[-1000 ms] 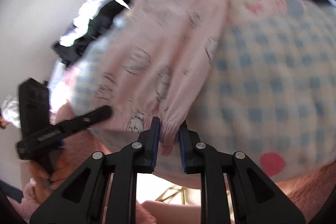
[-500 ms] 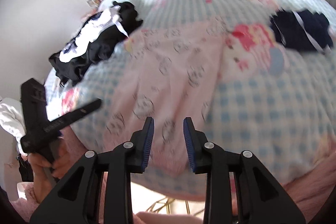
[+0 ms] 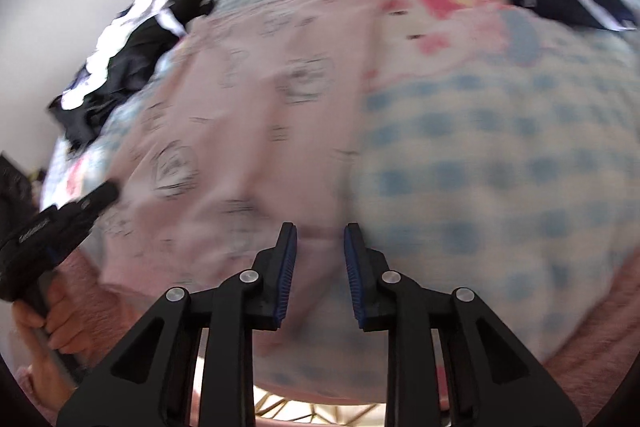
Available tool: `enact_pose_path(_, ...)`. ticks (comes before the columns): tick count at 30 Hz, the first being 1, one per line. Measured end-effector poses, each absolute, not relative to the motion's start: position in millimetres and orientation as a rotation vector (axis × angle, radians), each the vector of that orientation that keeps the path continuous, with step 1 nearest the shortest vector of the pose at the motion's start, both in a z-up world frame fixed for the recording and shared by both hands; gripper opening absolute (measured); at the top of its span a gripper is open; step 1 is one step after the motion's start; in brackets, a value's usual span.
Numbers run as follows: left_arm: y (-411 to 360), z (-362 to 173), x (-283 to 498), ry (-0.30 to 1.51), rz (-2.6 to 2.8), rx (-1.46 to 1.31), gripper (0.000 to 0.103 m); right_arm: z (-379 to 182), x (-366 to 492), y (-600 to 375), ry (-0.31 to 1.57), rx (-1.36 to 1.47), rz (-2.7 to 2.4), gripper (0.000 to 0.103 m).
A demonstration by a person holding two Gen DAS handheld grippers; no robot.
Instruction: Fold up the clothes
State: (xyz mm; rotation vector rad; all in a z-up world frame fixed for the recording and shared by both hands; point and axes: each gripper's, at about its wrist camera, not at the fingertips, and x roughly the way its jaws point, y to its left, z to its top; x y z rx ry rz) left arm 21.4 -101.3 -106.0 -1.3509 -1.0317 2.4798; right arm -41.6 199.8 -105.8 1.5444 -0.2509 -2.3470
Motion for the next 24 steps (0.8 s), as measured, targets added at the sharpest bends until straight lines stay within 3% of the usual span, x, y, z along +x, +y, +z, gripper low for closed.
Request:
enact_pose_path(2, -104.2, -108.6, 25.7, -1.088, 2.460, -1.335, 0.009, -105.1, -41.5, 207.6, -0.312, 1.524, -2.326, 0.025)
enact_pose_path(4, -101.0, -102.1, 30.2, -1.091, 2.475, -1.264, 0.026, -102.6, -38.8, 208.5, -0.336, 1.495, -2.315, 0.026)
enact_pose_path(5, -98.5, -98.0, 32.3, -1.074, 2.490, -1.233, 0.030, -100.7, -36.7, 206.8, -0.337, 1.474, -2.305, 0.027)
enact_pose_path(9, -82.6, -93.4, 40.8, -1.034, 2.447, -1.203, 0.030, -94.2, -28.2, 198.5, -0.352, 1.399, -2.251, 0.031)
enact_pose_path(12, -59.5, -90.2, 42.7, -0.879, 2.444, -1.274, 0.030, -94.4, -25.3, 187.6, -0.282, 1.396, -2.230, 0.034)
enact_pose_path(16, -46.2, -108.2, 39.6, -0.729, 2.469, -1.571, 0.030, -106.8, -29.0, 180.8, -0.155, 1.503, -2.267, 0.034)
enact_pose_path(18, -54.4, -110.7, 44.9, -0.809, 2.453, -1.597, 0.030, -109.3, -32.2, 189.4, -0.191, 1.532, -2.269, 0.034)
enact_pose_path(21, -66.8, -85.3, 56.8, -0.912, 2.502, -1.409, 0.031, -98.8, -33.5, 200.9, -0.225, 1.497, -2.322, 0.037)
enact_pose_path(24, -65.1, -69.2, 55.3, -0.923, 2.524, -1.279, 0.038, -88.7, -30.3, 203.6, -0.281, 1.411, -2.307, 0.040)
